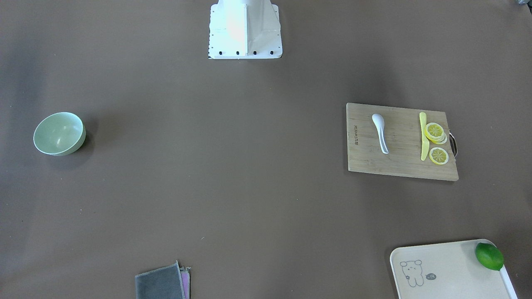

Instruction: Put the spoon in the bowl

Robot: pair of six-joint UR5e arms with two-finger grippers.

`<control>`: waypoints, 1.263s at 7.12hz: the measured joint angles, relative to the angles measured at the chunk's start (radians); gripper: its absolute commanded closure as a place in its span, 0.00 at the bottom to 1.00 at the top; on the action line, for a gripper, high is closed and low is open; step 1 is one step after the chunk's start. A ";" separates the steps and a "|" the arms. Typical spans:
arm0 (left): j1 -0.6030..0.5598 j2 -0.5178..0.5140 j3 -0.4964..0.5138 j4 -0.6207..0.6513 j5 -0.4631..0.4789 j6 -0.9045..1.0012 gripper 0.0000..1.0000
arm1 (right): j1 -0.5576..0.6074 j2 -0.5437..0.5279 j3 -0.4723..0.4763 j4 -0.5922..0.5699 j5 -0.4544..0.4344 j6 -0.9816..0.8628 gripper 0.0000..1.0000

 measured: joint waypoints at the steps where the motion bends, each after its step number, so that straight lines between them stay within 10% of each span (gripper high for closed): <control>1: -0.001 0.001 -0.001 0.001 0.001 -0.001 0.02 | 0.017 -0.001 -0.011 0.000 -0.002 0.000 0.00; 9: -0.002 -0.003 0.005 0.008 0.000 -0.010 0.02 | 0.047 0.005 -0.013 0.003 0.005 0.001 0.00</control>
